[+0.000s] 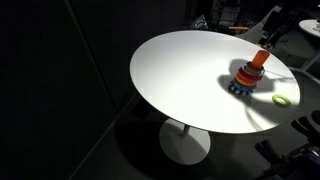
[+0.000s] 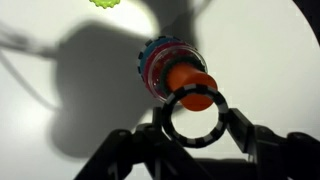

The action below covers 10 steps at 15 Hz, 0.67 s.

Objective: Put the black and white circular object on the wooden object

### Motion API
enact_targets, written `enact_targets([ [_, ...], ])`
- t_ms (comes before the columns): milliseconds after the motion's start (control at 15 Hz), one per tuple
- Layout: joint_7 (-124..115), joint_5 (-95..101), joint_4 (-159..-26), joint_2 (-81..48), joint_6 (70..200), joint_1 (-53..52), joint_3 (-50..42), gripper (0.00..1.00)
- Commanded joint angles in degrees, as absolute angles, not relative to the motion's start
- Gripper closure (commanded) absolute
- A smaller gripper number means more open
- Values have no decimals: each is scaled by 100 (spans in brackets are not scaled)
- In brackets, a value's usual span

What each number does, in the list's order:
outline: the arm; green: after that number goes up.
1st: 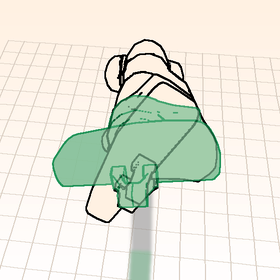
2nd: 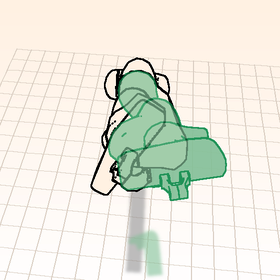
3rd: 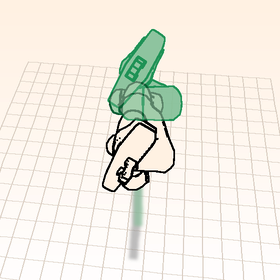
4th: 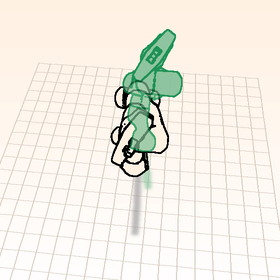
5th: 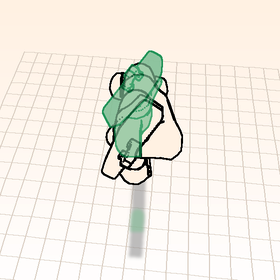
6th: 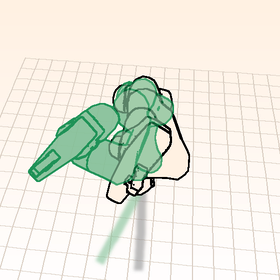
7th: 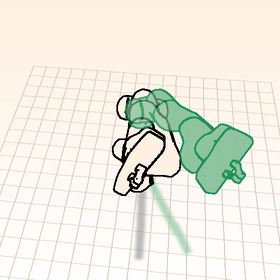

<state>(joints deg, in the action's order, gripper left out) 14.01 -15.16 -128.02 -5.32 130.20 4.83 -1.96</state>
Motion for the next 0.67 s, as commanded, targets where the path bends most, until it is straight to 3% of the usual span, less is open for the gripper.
enact_targets([
  [0, 1563, -1682, -12567, -731, 12822, 486, -172, 58],
  [600, 1761, -1894, -12410, -900, 12518, 513, -88, 58],
])
